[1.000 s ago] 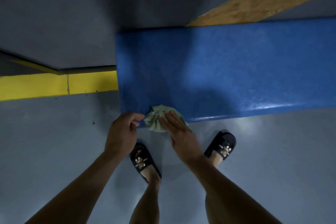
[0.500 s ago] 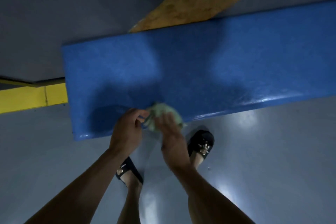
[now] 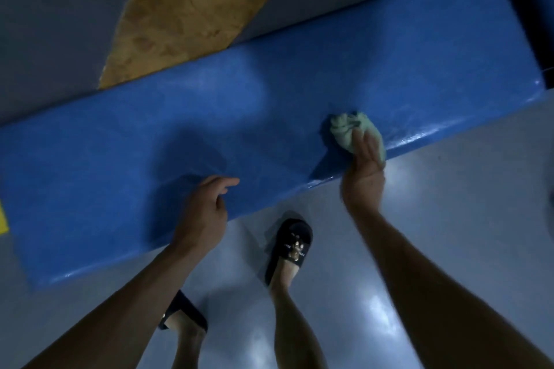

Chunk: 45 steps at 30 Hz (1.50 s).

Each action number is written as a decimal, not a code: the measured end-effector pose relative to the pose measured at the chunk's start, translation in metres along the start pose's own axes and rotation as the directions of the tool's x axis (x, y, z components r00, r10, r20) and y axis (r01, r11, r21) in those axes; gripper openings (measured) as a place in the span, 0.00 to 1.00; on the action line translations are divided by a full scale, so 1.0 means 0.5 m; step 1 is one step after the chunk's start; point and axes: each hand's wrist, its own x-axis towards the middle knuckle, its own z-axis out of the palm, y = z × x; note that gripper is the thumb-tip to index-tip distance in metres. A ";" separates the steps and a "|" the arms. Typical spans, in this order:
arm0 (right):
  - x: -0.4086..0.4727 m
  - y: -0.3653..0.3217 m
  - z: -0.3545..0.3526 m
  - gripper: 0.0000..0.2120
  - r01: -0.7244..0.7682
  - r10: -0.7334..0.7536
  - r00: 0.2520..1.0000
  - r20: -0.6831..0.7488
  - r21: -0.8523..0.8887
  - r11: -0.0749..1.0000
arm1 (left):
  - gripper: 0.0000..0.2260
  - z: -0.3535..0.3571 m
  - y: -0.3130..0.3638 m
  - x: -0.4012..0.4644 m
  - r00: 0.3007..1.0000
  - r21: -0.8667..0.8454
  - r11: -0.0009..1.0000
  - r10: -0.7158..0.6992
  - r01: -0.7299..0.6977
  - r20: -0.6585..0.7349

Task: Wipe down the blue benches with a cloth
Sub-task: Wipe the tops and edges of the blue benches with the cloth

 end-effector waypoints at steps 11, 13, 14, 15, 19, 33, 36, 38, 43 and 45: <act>0.006 0.117 -0.090 0.29 0.771 -0.619 0.544 0.566 -0.044 0.636 | 0.26 0.056 0.148 0.056 0.993 0.073 0.994 0.069 -0.076 0.093; 0.063 0.186 -0.156 0.34 0.542 -0.451 0.780 0.434 -0.108 0.833 | 0.27 0.075 0.167 0.065 0.990 0.065 0.995 0.064 -0.072 0.124; 0.085 0.208 -0.181 0.33 0.370 -0.317 0.890 0.329 -0.111 0.923 | 0.27 0.085 0.176 0.071 0.988 0.064 0.995 0.072 -0.081 0.138; 0.101 0.216 -0.195 0.32 0.205 -0.177 0.959 0.223 -0.113 0.972 | 0.27 0.095 0.184 0.078 0.985 0.066 0.993 0.087 -0.098 0.149; 0.086 0.147 -0.142 0.28 -0.019 0.021 0.999 0.047 -0.044 0.999 | 0.27 0.132 0.221 0.108 0.977 0.065 0.987 0.134 -0.146 0.166; 0.114 0.125 -0.194 0.34 0.419 -0.303 0.824 0.479 -0.155 0.894 | 0.27 0.152 0.359 0.225 0.900 0.043 0.974 0.188 -0.222 0.394; 0.183 0.180 -0.227 0.36 0.262 -0.173 0.896 0.408 -0.172 0.950 | 0.27 0.183 0.397 0.249 0.882 0.034 0.971 0.199 -0.235 0.426; 0.227 0.221 -0.250 0.36 0.209 -0.127 0.920 0.371 -0.189 0.959 | 0.27 0.211 0.426 0.262 0.879 0.044 0.967 0.208 -0.250 0.429; 0.333 0.329 -0.330 0.30 0.110 -0.051 0.964 0.259 -0.219 0.969 | 0.27 0.290 0.520 0.289 0.880 0.046 0.967 0.209 -0.252 0.426; 0.373 0.367 -0.364 0.29 0.112 -0.063 0.971 0.232 -0.203 0.973 | 0.27 0.331 0.564 0.294 0.885 0.055 0.966 0.209 -0.254 0.416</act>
